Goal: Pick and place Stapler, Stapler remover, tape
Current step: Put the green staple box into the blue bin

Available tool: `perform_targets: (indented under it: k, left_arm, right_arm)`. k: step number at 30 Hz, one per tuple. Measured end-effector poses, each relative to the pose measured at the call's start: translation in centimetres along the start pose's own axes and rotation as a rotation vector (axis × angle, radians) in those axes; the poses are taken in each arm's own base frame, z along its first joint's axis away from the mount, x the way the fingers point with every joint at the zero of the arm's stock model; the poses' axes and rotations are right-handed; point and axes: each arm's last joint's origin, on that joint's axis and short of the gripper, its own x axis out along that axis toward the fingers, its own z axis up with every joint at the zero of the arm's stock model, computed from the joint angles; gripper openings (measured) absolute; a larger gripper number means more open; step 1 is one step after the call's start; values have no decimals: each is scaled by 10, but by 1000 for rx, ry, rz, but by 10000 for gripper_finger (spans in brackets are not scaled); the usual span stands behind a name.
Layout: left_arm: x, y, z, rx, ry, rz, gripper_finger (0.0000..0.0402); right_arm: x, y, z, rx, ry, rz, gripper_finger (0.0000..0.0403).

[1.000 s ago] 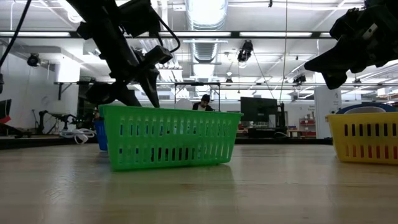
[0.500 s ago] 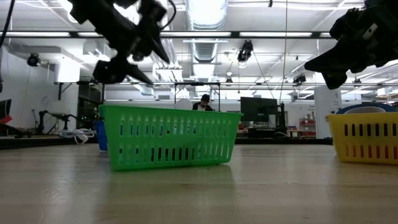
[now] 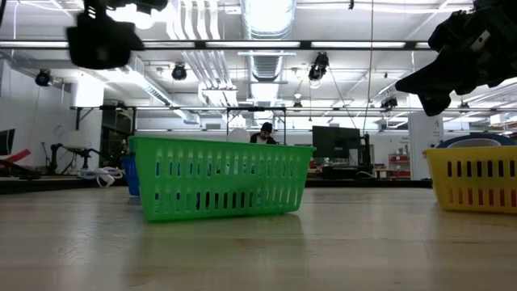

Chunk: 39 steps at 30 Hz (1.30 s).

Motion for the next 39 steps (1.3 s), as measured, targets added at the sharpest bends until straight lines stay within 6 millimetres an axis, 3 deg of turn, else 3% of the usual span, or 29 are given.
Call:
perform_targets:
  k: [7,15,23,29,39]
  left_arm:
    - [4,-10,-30,-119,75,-7,259]
    - [10,-32,-56,-11,24,11,259]
    - [56,-43,-80,47,135,120,259]
    - [92,-37,-103,25,263,228,259]
    - [125,-28,-123,-11,313,332,259]
  right_arm:
    - [0,0,0,0,0,0,9]
    - [0,0,0,0,0,-1,9]
    - [0,0,0,0,0,0,9]
    - [0,0,0,0,0,0,9]
    - [0,0,0,0,0,0,9]
